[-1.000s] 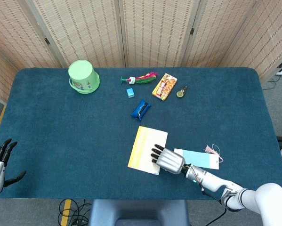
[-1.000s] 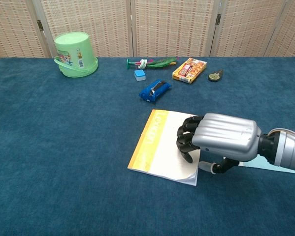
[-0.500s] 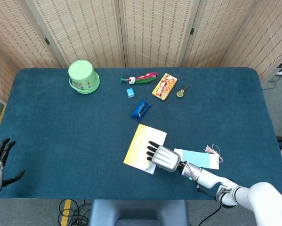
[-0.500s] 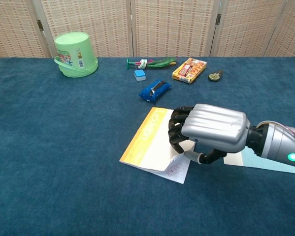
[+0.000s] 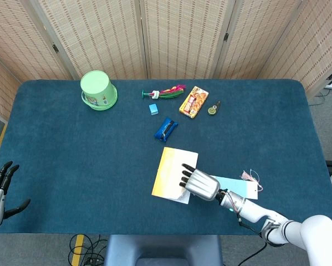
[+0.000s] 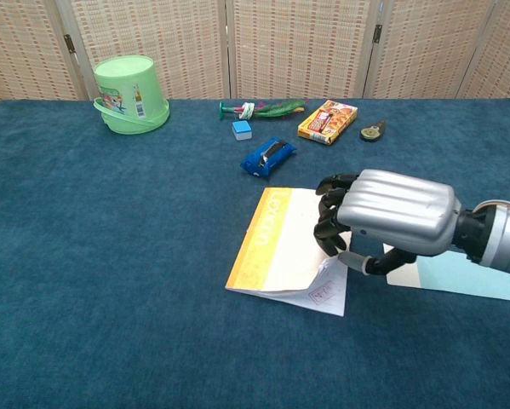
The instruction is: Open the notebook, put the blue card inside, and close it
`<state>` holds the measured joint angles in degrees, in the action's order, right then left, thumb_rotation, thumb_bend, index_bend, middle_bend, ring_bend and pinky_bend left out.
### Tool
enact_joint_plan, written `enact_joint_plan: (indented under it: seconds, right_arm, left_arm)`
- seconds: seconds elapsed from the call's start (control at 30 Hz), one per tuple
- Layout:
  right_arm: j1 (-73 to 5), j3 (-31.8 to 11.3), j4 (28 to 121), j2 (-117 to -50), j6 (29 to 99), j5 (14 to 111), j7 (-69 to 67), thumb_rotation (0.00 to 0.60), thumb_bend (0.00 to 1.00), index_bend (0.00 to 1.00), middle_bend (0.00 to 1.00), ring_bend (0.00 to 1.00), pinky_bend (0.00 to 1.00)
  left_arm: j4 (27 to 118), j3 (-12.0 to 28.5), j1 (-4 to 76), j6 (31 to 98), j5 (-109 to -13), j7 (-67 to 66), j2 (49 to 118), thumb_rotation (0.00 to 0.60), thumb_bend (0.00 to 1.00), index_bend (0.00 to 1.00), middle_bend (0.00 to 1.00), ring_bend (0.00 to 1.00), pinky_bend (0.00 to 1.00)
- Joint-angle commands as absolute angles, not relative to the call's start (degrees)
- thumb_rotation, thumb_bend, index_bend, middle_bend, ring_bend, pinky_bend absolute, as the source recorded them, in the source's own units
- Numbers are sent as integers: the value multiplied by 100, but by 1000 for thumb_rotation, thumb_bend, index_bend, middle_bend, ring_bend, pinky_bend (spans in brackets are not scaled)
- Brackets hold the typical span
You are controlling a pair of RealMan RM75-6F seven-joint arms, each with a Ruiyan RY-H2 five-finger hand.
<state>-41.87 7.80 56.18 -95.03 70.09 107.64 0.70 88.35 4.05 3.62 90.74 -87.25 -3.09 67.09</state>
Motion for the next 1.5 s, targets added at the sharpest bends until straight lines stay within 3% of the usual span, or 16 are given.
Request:
enact_joint_plan:
  seconds: [0.03,0.33,0.57,1.13,1.5]
  right_arm:
    - [-4102,879,5885,-9154,7128,10812,229,600,452,801,559,354,184]
    - [-4142,1084,6634,-8184,7350,11193,602,600,444,801,561,357,186]
    - [-4579,922,6909,-7946,7391,11624,611,600,442,800,561,357,195]
    - [-6149,677,5871,-8875,6959,12514,-119,600,427,812,565,364,200]
    - [-6736,639,4692,-9738,7231,12557,-770,600,425,815,566,364,205]
  left_arm:
    - [8844,406,365,9075,-8730,-319,6702,600,168,144,102,181,218]
    - [8953,405,383,9090,-8780,-383,6695,600,168,144,102,181,218]
    - [9039,383,376,9108,-8825,-394,6691,600,168,143,102,181,218]
    - [9065,287,280,9110,-8818,-239,6580,600,168,143,97,181,218]
    - [9034,241,242,9049,-8776,-167,6529,600,167,142,89,181,218]
